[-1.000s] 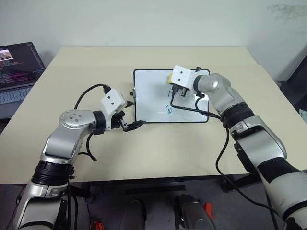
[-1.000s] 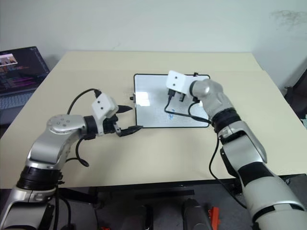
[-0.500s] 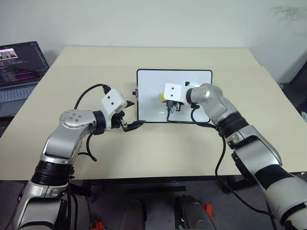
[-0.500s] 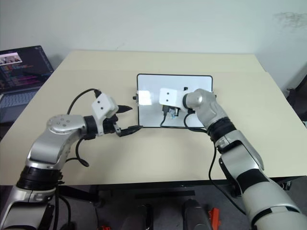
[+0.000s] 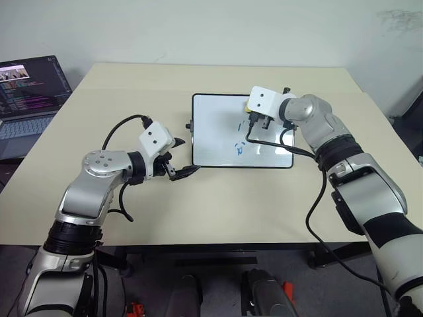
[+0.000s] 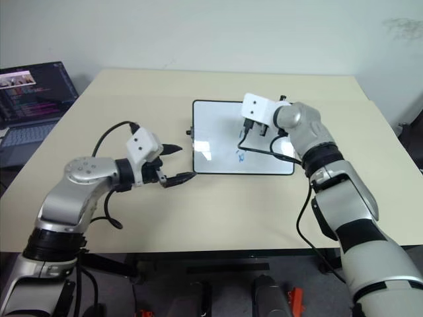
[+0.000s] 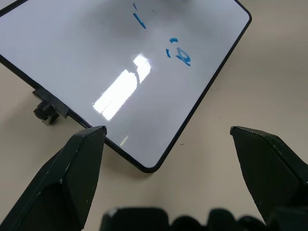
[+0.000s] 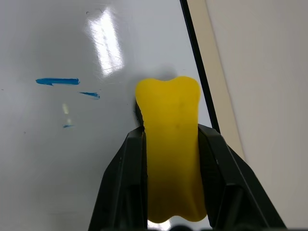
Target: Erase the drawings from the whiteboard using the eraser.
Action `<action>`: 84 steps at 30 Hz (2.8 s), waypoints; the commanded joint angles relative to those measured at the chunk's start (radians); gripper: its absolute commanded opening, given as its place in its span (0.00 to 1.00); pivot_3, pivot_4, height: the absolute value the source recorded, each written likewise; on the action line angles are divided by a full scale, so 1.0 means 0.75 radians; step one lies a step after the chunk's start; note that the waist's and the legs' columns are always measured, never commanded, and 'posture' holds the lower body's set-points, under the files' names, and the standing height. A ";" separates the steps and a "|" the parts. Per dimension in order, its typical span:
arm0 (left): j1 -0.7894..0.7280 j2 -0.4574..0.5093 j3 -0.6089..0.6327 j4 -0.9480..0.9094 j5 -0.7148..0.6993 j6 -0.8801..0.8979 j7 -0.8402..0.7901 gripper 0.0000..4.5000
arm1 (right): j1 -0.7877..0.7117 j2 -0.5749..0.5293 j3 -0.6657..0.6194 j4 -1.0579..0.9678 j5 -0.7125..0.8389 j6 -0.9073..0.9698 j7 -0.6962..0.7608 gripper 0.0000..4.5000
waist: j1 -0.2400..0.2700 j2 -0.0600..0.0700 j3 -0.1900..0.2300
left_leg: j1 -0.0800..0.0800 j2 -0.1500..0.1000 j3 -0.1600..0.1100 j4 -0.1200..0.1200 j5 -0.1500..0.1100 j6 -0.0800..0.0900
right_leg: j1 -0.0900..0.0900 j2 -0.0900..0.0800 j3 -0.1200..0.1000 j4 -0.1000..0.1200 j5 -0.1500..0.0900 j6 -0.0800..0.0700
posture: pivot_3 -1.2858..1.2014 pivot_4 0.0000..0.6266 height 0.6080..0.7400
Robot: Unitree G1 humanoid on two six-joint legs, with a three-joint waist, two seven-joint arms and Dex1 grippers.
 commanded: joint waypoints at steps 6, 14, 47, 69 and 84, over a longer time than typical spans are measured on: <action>-0.031 0.001 0.012 -0.023 0.004 -0.028 0.002 1.00 | 0.237 0.062 0.079 -0.351 -0.001 0.053 0.235 0.23 | -0.011 0.000 0.000 | 0.004 0.001 0.000 0.000 0.000 0.000 | 0.002 0.002 0.000 0.003 0.000 0.000 | 0.52 0.24 1.00; -0.039 -0.004 0.012 -0.017 0.006 -0.029 0.009 1.00 | 0.237 0.051 0.053 -0.389 -0.017 0.102 0.199 0.23 | -0.008 0.000 0.000 | 0.004 0.001 0.000 0.000 0.000 0.000 | 0.002 0.001 0.001 0.002 0.000 0.000 | 0.52 0.24 1.00; -0.052 -0.014 0.005 0.000 0.016 -0.047 0.004 1.00 | 0.166 0.009 0.035 -0.265 -0.035 0.041 0.120 0.23 | -0.008 -0.001 -0.001 | 0.004 0.001 0.000 0.000 0.000 0.000 | 0.002 0.001 0.000 0.001 0.000 0.000 | 0.52 0.24 1.00; -0.060 -0.015 -0.004 0.011 0.015 -0.052 -0.007 1.00 | 0.227 -0.063 0.057 -0.284 -0.010 -0.061 0.261 0.23 | 0.000 -0.002 -0.001 | 0.004 0.000 0.001 0.000 0.000 0.000 | 0.003 -0.001 0.001 0.001 0.000 0.000 | 0.52 0.24 1.00; -0.055 -0.011 0.000 0.006 0.013 -0.046 -0.006 1.00 | 0.115 -0.063 -0.004 -0.172 -0.042 -0.022 0.087 0.23 | 0.000 -0.002 -0.001 | 0.005 0.000 0.001 0.000 0.000 0.000 | 0.003 -0.001 0.001 0.000 0.000 0.000 | 0.52 0.24 1.00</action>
